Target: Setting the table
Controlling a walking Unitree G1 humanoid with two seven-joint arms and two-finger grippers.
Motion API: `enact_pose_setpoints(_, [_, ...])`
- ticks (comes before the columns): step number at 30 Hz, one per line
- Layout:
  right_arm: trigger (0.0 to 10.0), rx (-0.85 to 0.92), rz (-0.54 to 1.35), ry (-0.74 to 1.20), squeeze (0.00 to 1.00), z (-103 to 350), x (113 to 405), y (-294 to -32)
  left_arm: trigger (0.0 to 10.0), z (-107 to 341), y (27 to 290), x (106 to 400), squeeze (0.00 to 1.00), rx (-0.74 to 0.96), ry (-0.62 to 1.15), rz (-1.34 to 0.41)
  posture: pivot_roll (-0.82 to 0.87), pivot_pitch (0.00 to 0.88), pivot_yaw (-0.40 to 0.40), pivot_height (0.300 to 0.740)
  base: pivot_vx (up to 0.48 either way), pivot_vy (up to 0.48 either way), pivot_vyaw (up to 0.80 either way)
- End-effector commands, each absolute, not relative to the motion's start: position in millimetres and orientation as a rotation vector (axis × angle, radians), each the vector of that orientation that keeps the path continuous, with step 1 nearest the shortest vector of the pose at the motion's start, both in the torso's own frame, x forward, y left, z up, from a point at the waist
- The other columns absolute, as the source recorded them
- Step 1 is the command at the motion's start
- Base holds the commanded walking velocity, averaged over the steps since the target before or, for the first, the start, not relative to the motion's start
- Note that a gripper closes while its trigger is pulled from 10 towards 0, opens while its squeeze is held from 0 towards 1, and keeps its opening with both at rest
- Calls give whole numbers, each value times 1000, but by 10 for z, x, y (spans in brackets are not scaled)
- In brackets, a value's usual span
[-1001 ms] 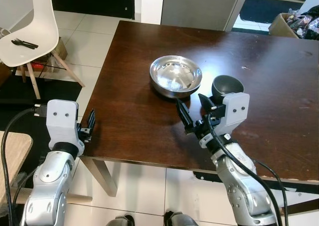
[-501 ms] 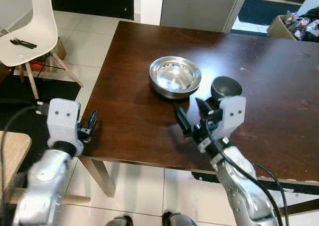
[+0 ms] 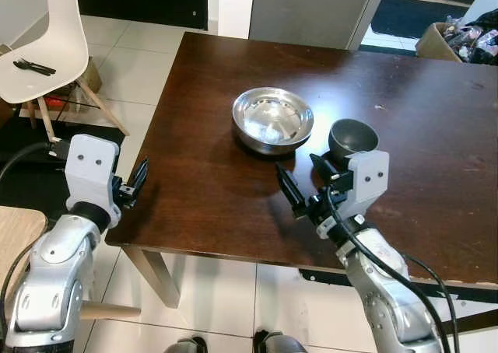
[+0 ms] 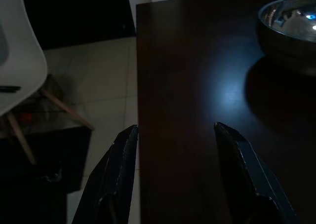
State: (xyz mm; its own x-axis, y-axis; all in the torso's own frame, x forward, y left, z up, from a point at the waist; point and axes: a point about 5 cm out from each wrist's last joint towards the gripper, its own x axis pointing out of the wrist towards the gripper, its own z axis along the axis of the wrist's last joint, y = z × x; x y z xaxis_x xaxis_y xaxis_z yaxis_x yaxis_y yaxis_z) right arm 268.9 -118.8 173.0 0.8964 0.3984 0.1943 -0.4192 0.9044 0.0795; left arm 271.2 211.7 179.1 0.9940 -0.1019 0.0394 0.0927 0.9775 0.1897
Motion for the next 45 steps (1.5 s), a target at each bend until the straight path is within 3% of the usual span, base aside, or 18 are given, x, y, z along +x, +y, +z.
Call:
enact_pose_setpoints(1, [10000, 132, 426, -169, 0, 1729, 2685, -1184, 10000, 1749, 2092, 2686, 0, 176, -29, -100, -73, 81, 2, 740, 0, 0, 0])
enact_pose_setpoints(45, [10000, 230, 447, -157, 0, 1739, 2690, -1111, 10000, 1753, 2063, 2631, 0, 189, -29, -99, -65, 84, 9, 740, -350, 0, 0])
